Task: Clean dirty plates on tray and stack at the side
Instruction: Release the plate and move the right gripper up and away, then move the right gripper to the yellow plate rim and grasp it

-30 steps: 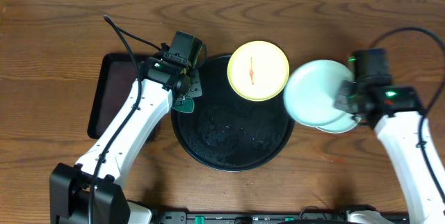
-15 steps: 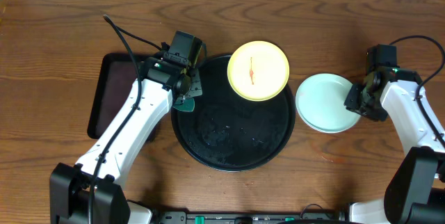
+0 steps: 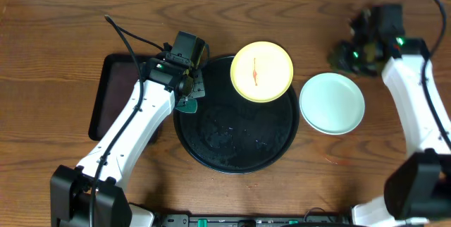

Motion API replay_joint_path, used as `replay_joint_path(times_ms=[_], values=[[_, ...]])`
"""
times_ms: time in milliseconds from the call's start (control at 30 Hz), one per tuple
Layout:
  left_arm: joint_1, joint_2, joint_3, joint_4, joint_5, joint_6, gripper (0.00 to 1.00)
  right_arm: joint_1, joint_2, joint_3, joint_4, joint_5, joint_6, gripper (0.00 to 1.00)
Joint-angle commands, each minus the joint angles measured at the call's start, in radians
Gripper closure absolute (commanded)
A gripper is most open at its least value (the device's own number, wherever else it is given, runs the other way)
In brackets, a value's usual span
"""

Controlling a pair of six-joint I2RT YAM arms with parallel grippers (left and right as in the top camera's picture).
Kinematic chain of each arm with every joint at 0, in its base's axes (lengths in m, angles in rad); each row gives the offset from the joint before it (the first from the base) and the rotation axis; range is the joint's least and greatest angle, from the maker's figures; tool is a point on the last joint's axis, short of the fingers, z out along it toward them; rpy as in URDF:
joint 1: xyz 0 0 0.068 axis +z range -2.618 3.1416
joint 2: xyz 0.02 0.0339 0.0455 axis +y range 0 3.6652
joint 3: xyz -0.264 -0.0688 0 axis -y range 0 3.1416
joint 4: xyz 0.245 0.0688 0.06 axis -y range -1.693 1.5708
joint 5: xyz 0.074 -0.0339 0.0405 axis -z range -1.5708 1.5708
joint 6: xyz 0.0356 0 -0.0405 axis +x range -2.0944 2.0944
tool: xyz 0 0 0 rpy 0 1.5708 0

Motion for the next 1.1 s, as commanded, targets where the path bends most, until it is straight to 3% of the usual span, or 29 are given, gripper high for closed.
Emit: replay_joint_path(times_ms=[0,133,300,500,633,767,1067], values=[[0.003,0.002,0.012,0.002,0.002,-0.002,0.92,0.071,0.138,0.171,-0.047,-0.055,-0.089,0.52],[0.003,0.002,0.012,0.003,0.002,-0.002,0.93,0.106,0.308,0.311,-0.096,-0.069,-0.104,0.51],[0.003,0.002,0.012,0.003,0.002,-0.002,0.92,0.122,0.454,0.320,-0.094,-0.196,-0.124,0.51],[0.003,0.002,0.012,0.003,0.002,-0.002,0.93,0.127,0.542,0.320,-0.093,-0.198,-0.124,0.69],[0.003,0.002,0.012,0.003,0.002,-0.002,0.93,0.127,0.557,0.320,-0.093,-0.197,-0.124,0.88],[0.003,0.002,0.012,0.003,0.002,-0.002,0.93,0.127,0.542,0.324,-0.087,-0.196,-0.124,0.97],[0.003,0.002,0.012,0.003,0.002,-0.002,0.93,0.157,0.447,0.338,-0.195,-0.197,-0.112,0.99]])
